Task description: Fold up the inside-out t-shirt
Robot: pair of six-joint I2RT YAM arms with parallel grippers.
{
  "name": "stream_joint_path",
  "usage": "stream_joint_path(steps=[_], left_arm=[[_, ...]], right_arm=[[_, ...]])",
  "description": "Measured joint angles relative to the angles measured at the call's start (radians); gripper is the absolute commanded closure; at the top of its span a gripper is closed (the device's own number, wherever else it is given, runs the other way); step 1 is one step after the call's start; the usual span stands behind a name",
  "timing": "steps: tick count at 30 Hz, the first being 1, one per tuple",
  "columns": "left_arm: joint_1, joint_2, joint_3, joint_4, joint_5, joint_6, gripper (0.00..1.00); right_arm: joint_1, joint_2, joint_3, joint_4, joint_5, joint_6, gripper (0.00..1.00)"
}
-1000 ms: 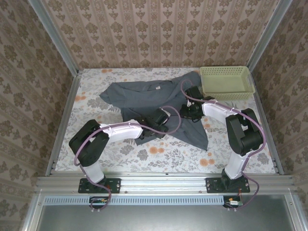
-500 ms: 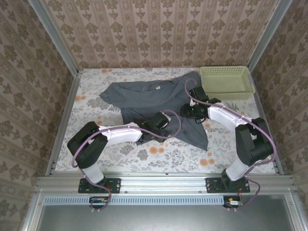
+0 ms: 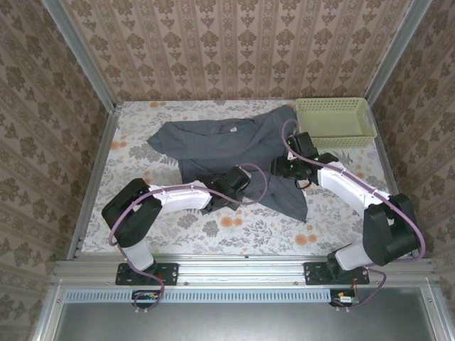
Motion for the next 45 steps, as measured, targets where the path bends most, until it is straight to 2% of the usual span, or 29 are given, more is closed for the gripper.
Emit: stream_joint_path(steps=[3,9,16,22,27,35,39,45], left_arm=[[0.005,0.0,0.0,0.0,0.001,-0.001,0.8],[0.039,-0.033,0.0,0.001,0.041,-0.016,1.0],[0.092,-0.165,-0.002,0.0,0.154,-0.041,1.0],[0.092,-0.336,-0.01,-0.008,0.247,-0.077,1.0],[0.085,-0.433,-0.014,-0.04,0.299,-0.091,1.0],[0.06,-0.506,-0.014,-0.114,0.341,-0.091,1.0],[0.058,-0.531,-0.014,-0.147,0.343,-0.091,1.0],[0.058,-0.576,-0.005,-0.176,0.356,-0.09,1.0]], right_arm=[[0.006,-0.021,-0.047,0.006,0.01,0.002,0.45],[0.057,-0.118,-0.176,0.064,0.031,0.013,0.45],[0.238,-0.287,-0.336,0.256,0.071,0.006,0.42],[0.414,-0.343,-0.522,0.596,0.081,-0.018,0.4],[0.551,-0.199,-0.57,0.845,0.14,-0.081,0.4],[0.645,0.083,-0.564,1.202,0.277,-0.238,0.4],[0.675,0.177,-0.554,1.312,0.328,-0.312,0.41],[0.679,0.256,-0.502,1.371,0.389,-0.383,0.41]])
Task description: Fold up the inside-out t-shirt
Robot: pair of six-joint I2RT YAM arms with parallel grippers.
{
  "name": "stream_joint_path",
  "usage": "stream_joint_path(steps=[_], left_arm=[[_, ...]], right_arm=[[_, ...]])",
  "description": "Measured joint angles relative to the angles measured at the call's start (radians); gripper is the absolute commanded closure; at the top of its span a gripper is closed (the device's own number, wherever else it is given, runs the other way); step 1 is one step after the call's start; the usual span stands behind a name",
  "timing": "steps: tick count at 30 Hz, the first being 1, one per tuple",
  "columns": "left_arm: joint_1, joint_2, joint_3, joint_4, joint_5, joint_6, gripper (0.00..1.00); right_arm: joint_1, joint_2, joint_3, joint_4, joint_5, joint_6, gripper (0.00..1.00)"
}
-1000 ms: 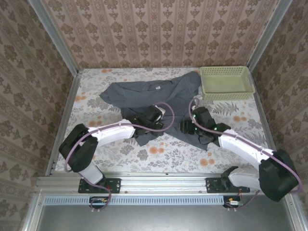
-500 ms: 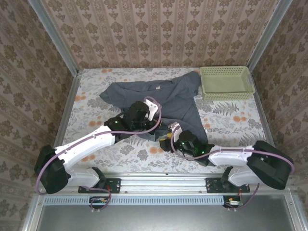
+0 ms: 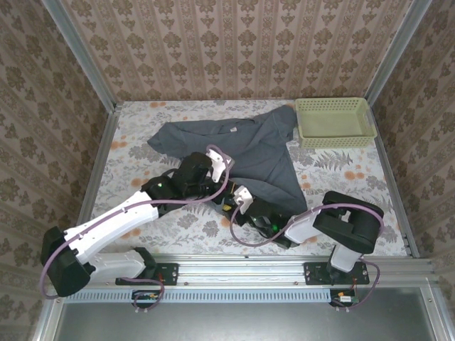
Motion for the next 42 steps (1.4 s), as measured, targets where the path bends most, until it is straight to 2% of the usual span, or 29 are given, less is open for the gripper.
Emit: stream_joint_path(steps=[4,16,22,30,32,37,42], left_arm=[[0.0,-0.036,0.015,-0.019,0.015,0.0,1.0],[0.0,-0.15,0.14,-0.076,0.063,0.004,1.0],[0.0,-0.167,0.213,-0.092,0.077,0.013,1.0],[-0.012,-0.135,0.375,-0.103,0.093,0.031,1.0],[-0.014,-0.119,0.424,-0.101,0.096,0.031,1.0],[-0.022,-0.081,0.484,-0.087,0.097,0.03,1.0],[-0.034,-0.024,0.519,-0.063,0.107,0.021,1.0]], right_arm=[[-0.02,0.025,0.055,-0.008,0.022,-0.023,0.41],[-0.166,0.047,0.246,-0.161,0.047,-0.002,0.41],[-0.227,0.086,0.363,-0.334,0.047,0.096,0.38],[-0.267,0.22,0.583,-0.583,0.013,0.229,0.35],[-0.289,0.262,0.665,-0.674,0.01,0.262,0.3],[-0.309,0.354,0.883,-0.903,0.015,0.327,0.05],[-0.306,0.452,1.072,-1.106,0.033,0.372,0.0]])
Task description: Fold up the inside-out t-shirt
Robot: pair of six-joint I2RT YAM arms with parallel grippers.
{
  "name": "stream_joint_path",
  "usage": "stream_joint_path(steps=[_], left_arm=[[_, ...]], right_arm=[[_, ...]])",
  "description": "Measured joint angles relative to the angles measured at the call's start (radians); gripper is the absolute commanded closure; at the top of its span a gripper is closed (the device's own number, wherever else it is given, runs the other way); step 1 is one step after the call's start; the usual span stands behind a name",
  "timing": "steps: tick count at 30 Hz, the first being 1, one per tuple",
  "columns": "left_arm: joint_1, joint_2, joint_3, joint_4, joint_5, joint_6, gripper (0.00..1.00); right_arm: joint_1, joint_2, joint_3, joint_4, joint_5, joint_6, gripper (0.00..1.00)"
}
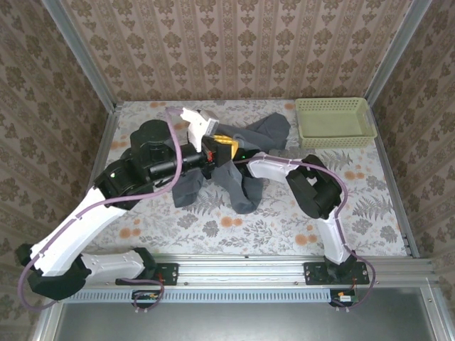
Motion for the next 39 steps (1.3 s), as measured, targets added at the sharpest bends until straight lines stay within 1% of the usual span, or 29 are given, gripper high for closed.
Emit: stream_joint_path(steps=[5,10,16,17,19,20,22,23,24,26,29,33,37,39], left_arm=[[-0.022,0.071,0.091,0.005,0.012,-0.005,1.0],[-0.026,0.079,0.17,0.005,0.019,-0.006,1.0],[-0.03,0.077,0.226,-0.012,-0.034,0.004,1.0],[-0.03,0.077,0.226,-0.02,-0.044,0.006,1.0],[-0.03,0.077,0.226,-0.03,-0.06,0.009,1.0],[-0.03,0.077,0.226,-0.033,-0.068,0.01,1.0],[-0.03,0.075,0.226,-0.037,-0.089,0.014,1.0],[-0.029,0.074,0.226,-0.04,-0.104,0.017,1.0],[-0.028,0.072,0.226,-0.043,-0.121,0.019,1.0],[-0.017,0.069,0.226,-0.045,-0.155,0.024,1.0],[0.028,0.06,0.226,-0.064,-0.208,0.025,1.0],[0.126,0.055,0.224,-0.097,-0.242,0.019,1.0],[0.226,0.058,0.214,-0.105,-0.241,-0.006,1.0],[0.294,0.068,0.212,-0.116,-0.235,-0.027,1.0]], right_arm=[[0.003,0.134,0.202,-0.245,0.052,0.029,0.0],[0.003,0.239,0.401,-0.445,0.09,0.053,0.0],[-0.001,0.327,0.58,-0.61,0.114,0.06,0.02],[0.0,0.335,0.599,-0.627,0.118,0.06,0.04],[0.0,0.342,0.614,-0.649,0.124,0.059,0.12],[0.0,0.344,0.618,-0.657,0.127,0.056,0.19],[0.001,0.345,0.619,-0.667,0.132,0.053,0.4],[0.0,0.345,0.613,-0.665,0.134,0.048,0.52],[0.0,0.343,0.6,-0.655,0.136,0.042,0.63],[0.001,0.306,0.517,-0.586,0.14,0.03,0.78],[0.001,0.188,0.289,-0.445,0.134,0.006,1.0],[0.009,0.032,0.008,-0.255,0.114,-0.046,1.0],[0.046,-0.071,-0.175,-0.097,0.11,-0.099,1.0],[0.08,-0.132,-0.267,-0.008,0.11,-0.13,1.0]])
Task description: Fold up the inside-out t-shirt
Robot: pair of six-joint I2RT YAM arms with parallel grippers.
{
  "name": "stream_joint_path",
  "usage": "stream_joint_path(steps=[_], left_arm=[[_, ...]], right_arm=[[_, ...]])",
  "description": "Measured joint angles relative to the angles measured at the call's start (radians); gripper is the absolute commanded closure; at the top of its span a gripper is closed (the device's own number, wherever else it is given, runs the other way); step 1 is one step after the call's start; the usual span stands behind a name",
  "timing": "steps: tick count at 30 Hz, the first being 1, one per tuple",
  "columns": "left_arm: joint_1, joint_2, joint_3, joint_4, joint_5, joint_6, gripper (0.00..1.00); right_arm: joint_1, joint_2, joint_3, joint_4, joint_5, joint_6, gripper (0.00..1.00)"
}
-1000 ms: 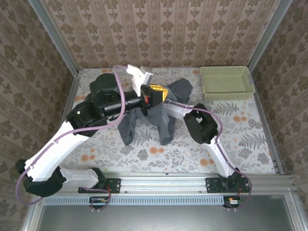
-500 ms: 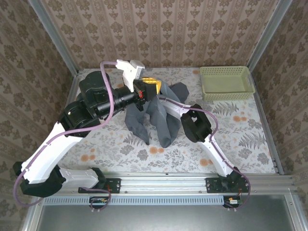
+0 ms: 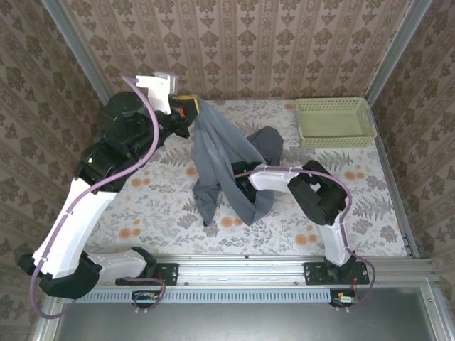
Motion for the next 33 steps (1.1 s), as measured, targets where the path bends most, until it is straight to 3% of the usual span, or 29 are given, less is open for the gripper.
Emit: stream_joint_path(steps=[6,13,18,23,28,33], left_arm=[[0.209,0.074,-0.045,-0.033,0.014,-0.058,1.0],[0.437,0.303,-0.154,-0.083,0.017,-0.113,1.0],[0.501,0.508,-0.225,-0.138,0.002,-0.144,1.0],[0.512,0.61,-0.3,-0.171,-0.03,-0.162,1.0],[0.542,0.618,-0.361,-0.161,-0.051,-0.179,1.0],[0.645,0.574,-0.463,-0.132,-0.035,-0.204,1.0]], right_arm=[[0.094,-0.228,-0.25,0.246,0.0,-0.056,1.0],[0.098,-0.467,-0.442,0.446,-0.027,-0.08,1.0],[0.108,-0.554,-0.486,0.5,-0.053,-0.108,1.0],[0.111,-0.572,-0.517,0.523,-0.068,-0.115,1.0],[0.09,-0.592,-0.565,0.539,-0.083,-0.095,1.0],[0.043,-0.637,-0.611,0.555,-0.136,-0.069,1.0]])
